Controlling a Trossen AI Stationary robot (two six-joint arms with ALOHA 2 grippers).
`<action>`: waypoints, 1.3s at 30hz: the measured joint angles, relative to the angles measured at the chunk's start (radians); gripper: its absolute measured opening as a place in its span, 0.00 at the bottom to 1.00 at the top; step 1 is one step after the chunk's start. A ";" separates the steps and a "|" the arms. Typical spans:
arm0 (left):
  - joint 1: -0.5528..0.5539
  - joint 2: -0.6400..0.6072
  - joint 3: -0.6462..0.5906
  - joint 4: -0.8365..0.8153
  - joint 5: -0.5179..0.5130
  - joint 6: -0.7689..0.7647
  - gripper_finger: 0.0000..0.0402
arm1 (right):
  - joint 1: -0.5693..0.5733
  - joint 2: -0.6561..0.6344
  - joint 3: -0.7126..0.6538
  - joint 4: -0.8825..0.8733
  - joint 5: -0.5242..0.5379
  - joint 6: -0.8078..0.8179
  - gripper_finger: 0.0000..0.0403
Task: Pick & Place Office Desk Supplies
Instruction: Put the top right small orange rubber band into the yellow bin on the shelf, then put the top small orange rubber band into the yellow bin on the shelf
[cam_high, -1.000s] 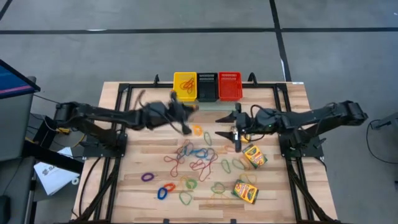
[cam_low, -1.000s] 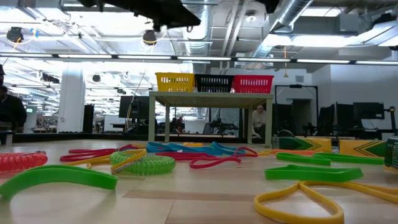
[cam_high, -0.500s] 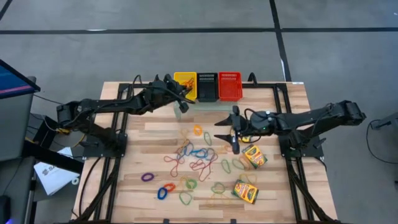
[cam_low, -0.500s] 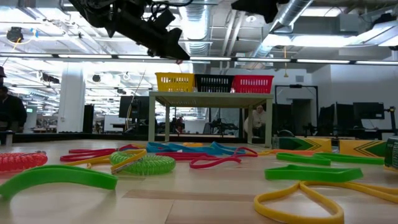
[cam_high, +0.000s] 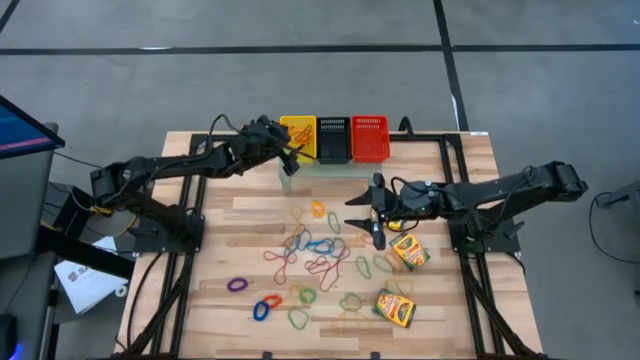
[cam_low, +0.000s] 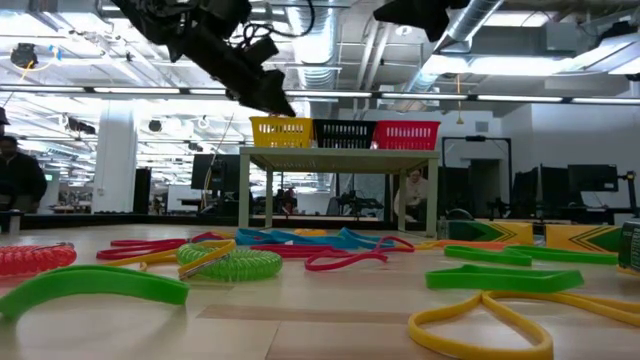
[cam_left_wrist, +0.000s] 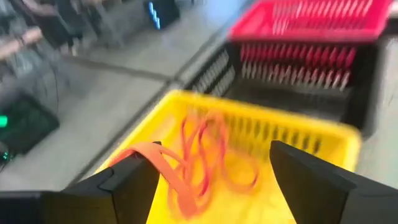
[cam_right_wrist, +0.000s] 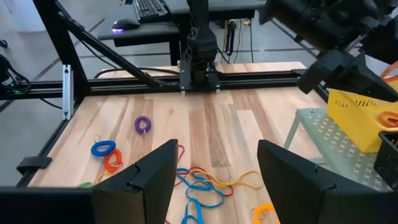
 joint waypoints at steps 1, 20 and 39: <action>0.003 0.000 0.027 -0.058 0.001 0.001 0.73 | 0.000 0.000 0.000 0.000 0.000 0.008 0.54; 0.050 0.104 0.448 -0.553 0.162 0.035 0.70 | 0.000 0.000 0.000 -0.017 0.000 0.012 0.54; -0.094 -0.067 0.444 -0.651 0.143 0.006 0.70 | -0.045 0.000 0.000 -0.397 0.004 0.238 0.54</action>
